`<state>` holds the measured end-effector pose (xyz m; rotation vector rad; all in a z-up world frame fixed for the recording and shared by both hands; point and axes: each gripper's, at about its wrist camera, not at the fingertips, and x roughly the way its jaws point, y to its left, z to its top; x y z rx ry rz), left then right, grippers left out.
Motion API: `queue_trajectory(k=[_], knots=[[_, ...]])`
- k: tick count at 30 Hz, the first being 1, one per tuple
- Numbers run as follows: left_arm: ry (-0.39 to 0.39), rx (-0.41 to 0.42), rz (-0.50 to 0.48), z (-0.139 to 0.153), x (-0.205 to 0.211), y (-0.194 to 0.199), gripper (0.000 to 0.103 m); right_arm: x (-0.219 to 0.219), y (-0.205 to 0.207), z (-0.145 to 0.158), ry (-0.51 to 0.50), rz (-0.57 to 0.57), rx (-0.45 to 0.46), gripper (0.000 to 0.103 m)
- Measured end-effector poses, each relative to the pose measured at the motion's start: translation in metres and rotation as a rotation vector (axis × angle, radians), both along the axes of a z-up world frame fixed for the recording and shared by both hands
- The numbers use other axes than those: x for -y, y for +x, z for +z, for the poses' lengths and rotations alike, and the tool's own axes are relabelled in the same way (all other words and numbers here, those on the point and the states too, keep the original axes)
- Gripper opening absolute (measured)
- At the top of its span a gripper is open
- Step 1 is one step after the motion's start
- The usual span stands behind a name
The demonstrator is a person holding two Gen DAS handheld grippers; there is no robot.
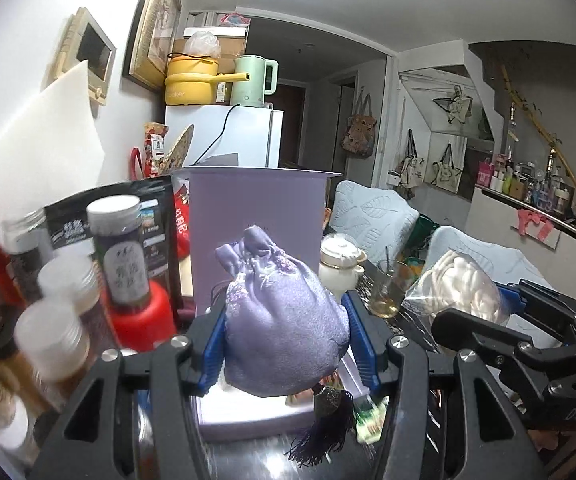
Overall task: Organize soft objects
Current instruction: 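Lower the pouch and bagged flower with both tools into the lavender box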
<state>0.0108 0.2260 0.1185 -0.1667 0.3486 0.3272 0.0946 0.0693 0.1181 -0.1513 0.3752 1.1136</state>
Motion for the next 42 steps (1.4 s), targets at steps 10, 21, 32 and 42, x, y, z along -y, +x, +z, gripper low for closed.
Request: queue_trajectory(k=[10,21,32,42], knots=[[0.008,-0.009,0.006,0.003,-0.034,0.066,0.053,-0.037,0.065,-0.001,0.007,-0.022,0.004,0.059],[0.019,-0.082,0.038,-0.021,-0.058,0.122,0.053,-0.079,0.136,-0.030,-0.003,-0.043,-0.077,0.059],[0.002,-0.196,0.073,-0.060,-0.082,0.156,0.053,-0.104,0.166,-0.069,-0.095,-0.058,-0.136,0.059],[-0.043,-0.305,0.074,-0.092,-0.096,0.179,0.053,-0.115,0.190,-0.099,-0.168,-0.086,-0.214,0.059]])
